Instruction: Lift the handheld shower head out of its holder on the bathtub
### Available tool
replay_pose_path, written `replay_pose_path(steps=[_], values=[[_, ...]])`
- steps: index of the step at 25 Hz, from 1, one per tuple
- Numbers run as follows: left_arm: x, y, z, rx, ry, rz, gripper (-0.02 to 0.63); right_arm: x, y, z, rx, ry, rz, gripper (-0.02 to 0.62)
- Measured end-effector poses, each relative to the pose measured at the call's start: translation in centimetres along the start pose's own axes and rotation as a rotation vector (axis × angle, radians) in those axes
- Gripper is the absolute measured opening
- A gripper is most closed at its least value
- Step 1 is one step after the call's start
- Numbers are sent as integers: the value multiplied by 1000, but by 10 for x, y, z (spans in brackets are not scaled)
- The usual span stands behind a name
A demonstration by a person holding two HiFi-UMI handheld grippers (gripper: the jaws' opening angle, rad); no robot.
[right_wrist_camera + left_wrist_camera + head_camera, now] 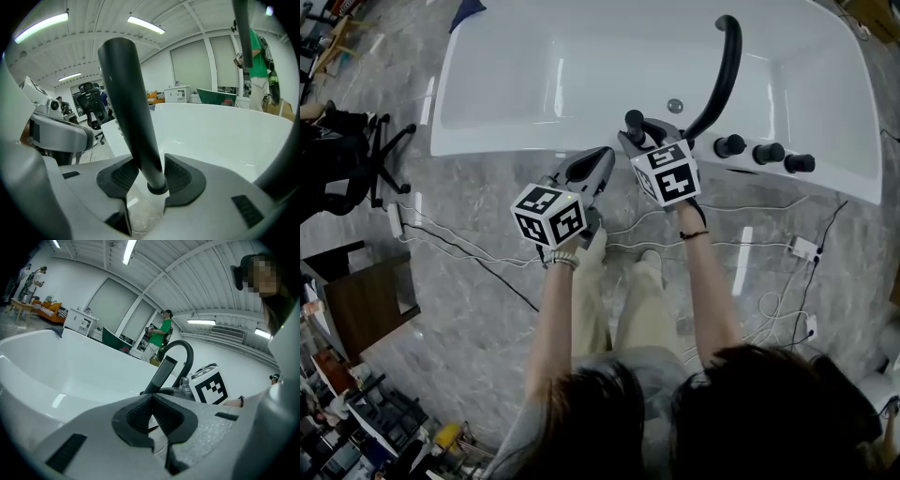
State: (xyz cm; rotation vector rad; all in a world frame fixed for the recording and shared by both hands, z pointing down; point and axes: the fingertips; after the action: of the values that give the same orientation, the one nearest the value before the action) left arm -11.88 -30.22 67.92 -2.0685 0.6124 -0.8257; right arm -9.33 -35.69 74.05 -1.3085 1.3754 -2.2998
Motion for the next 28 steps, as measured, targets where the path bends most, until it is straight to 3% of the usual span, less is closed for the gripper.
replay_pose_path(steps=[13, 28], values=[[1, -10, -2, -39, 18, 9, 5, 5, 3, 2, -28, -97, 8, 132], [-16, 13, 14, -49, 40, 44, 5, -25, 31, -12, -47, -103, 22, 131]])
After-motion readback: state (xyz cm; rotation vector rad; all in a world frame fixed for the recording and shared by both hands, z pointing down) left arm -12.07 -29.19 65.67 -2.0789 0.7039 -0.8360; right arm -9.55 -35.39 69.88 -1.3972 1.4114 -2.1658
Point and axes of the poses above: the fingertips, and each gripper's own axes: x forward along the fingers, z to its right, y out of its top, and after that the axes turned 3 degrees about x, right-handed
